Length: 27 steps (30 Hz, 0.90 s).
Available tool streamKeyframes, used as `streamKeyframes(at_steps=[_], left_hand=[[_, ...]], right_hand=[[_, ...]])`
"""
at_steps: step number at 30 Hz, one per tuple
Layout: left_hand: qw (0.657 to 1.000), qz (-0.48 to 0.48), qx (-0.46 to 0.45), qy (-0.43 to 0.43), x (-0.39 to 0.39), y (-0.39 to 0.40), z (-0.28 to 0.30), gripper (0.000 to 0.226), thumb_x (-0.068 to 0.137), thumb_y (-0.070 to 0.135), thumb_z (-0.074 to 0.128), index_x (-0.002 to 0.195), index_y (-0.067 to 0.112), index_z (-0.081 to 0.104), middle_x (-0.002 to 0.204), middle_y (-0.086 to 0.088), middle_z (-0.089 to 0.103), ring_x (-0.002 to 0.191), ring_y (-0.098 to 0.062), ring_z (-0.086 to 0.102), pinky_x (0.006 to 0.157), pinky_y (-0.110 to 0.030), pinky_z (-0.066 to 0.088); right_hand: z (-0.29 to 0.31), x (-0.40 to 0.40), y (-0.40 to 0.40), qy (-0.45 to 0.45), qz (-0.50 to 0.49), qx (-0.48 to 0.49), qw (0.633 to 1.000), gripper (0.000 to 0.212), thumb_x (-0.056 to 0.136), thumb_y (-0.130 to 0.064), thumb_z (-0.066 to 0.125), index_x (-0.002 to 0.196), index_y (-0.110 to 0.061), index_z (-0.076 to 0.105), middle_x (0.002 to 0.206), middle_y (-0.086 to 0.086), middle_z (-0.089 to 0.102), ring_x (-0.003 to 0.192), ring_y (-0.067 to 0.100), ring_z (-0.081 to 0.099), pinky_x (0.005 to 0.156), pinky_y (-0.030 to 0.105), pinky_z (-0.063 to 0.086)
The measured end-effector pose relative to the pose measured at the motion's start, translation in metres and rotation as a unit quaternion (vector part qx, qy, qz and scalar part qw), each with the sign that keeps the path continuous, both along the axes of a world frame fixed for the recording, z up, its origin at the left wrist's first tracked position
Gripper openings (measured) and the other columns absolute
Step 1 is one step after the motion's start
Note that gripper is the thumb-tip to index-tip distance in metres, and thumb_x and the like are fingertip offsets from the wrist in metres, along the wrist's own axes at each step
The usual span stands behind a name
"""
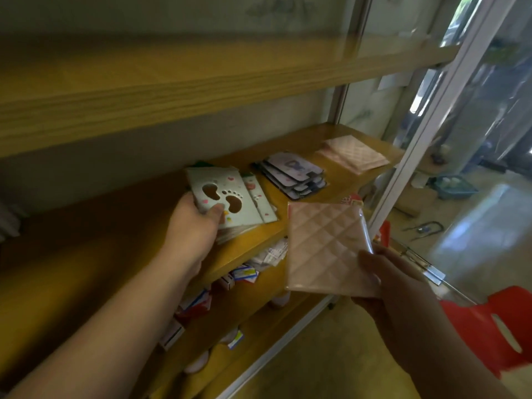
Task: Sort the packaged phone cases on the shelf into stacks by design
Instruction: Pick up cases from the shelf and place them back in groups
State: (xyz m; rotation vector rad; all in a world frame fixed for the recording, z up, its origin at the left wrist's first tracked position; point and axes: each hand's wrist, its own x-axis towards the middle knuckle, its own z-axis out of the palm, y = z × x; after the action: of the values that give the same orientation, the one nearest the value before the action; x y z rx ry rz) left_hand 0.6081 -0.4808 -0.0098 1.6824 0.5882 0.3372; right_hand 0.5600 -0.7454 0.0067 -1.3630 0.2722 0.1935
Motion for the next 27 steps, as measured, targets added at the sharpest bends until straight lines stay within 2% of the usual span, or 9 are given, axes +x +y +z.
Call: streamKeyframes(at_steps=[3, 5, 8, 10, 12, 14, 19, 22, 27], left_hand=[[0.994, -0.013, 0.11, 0.011, 0.013, 0.0, -0.008, 0.037, 0.096, 0.023, 0.061, 0.133, 0.027, 0.053, 0.13, 0.002, 0.061, 0.119, -0.021, 0.058, 0.095, -0.036, 0.047], [0.977, -0.017, 0.207, 0.044, 0.018, 0.0, -0.014, 0.042, 0.097, 0.023, 0.059, 0.138, 0.025, 0.049, 0.14, -0.006, 0.051, 0.129, -0.027, 0.047, 0.1, -0.039, 0.042], [0.931, -0.014, 0.339, 0.136, 0.023, -0.002, -0.016, 0.049, 0.095, 0.028, 0.058, 0.142, 0.022, 0.047, 0.149, -0.014, 0.043, 0.137, -0.036, 0.036, 0.108, -0.049, 0.034], [0.899, -0.005, 0.402, 0.173, 0.024, -0.008, -0.012, 0.051, 0.094, 0.03, 0.059, 0.143, 0.021, 0.047, 0.15, -0.013, 0.044, 0.136, -0.037, 0.037, 0.109, -0.049, 0.031], [0.893, 0.01, 0.416, 0.173, 0.025, -0.024, -0.003, 0.051, 0.094, 0.026, 0.059, 0.143, 0.02, 0.046, 0.148, -0.012, 0.044, 0.134, -0.037, 0.037, 0.108, -0.049, 0.031], [0.888, 0.011, 0.432, 0.155, 0.033, -0.046, 0.006, 0.05, 0.094, 0.022, 0.059, 0.142, 0.017, 0.048, 0.145, -0.012, 0.045, 0.13, -0.036, 0.037, 0.106, -0.048, 0.032], [0.87, -0.027, 0.488, 0.069, 0.08, -0.112, 0.01, 0.041, 0.093, 0.023, 0.061, 0.133, 0.012, 0.059, 0.139, -0.011, 0.055, 0.126, -0.032, 0.044, 0.103, -0.039, 0.033], [0.881, -0.052, 0.467, 0.048, 0.109, -0.151, 0.006, 0.042, 0.092, 0.021, 0.064, 0.133, 0.018, 0.057, 0.135, -0.004, 0.054, 0.124, -0.022, 0.042, 0.099, -0.028, 0.03], [0.897, -0.054, 0.436, 0.051, 0.137, -0.191, -0.002, 0.046, 0.093, 0.029, 0.061, 0.138, 0.026, 0.052, 0.133, 0.013, 0.046, 0.129, -0.011, 0.036, 0.104, -0.026, 0.032]], right_hand=[[-0.003, 0.024, -0.007, 0.001, 0.02, 0.021, 1.0, 0.033, 0.094, -0.01, 0.057, 0.073, -0.023, 0.08, 0.074, 0.001, 0.076, 0.079, 0.022, 0.068, 0.077, 0.04, 0.054], [-0.007, 0.044, -0.012, 0.002, 0.024, 0.018, 1.0, 0.033, 0.094, -0.011, 0.057, 0.074, -0.023, 0.08, 0.071, -0.004, 0.076, 0.08, 0.021, 0.067, 0.078, 0.04, 0.054], [-0.012, 0.078, -0.019, 0.016, 0.042, 0.012, 0.999, 0.022, 0.094, -0.012, 0.059, 0.085, -0.019, 0.077, 0.084, 0.004, 0.076, 0.086, 0.025, 0.066, 0.074, 0.041, 0.054], [-0.017, 0.105, -0.025, 0.034, 0.054, 0.009, 0.998, 0.018, 0.093, -0.014, 0.064, 0.083, -0.021, 0.077, 0.101, 0.01, 0.072, 0.095, 0.03, 0.067, 0.085, 0.049, 0.057], [-0.018, 0.134, -0.035, 0.044, 0.072, 0.006, 0.996, 0.017, 0.091, -0.019, 0.068, 0.082, -0.03, 0.078, 0.108, 0.009, 0.071, 0.1, 0.032, 0.067, 0.091, 0.054, 0.056], [-0.019, 0.161, -0.048, 0.032, 0.093, -0.002, 0.995, 0.011, 0.091, -0.024, 0.068, 0.092, -0.031, 0.077, 0.109, 0.007, 0.073, 0.101, 0.032, 0.069, 0.092, 0.055, 0.056], [-0.017, 0.224, -0.094, -0.019, 0.151, -0.035, 0.988, 0.018, 0.094, -0.034, 0.065, 0.111, -0.036, 0.071, 0.109, -0.005, 0.074, 0.105, 0.022, 0.069, 0.093, 0.048, 0.057], [-0.015, 0.259, -0.122, -0.038, 0.153, -0.063, 0.986, 0.024, 0.095, -0.034, 0.063, 0.119, -0.038, 0.065, 0.111, -0.009, 0.071, 0.106, 0.018, 0.067, 0.094, 0.044, 0.056], [-0.014, 0.319, -0.155, -0.075, 0.195, -0.15, 0.966, 0.029, 0.098, -0.041, 0.056, 0.127, -0.038, 0.058, 0.118, -0.012, 0.067, 0.107, 0.013, 0.066, 0.094, 0.04, 0.056]])
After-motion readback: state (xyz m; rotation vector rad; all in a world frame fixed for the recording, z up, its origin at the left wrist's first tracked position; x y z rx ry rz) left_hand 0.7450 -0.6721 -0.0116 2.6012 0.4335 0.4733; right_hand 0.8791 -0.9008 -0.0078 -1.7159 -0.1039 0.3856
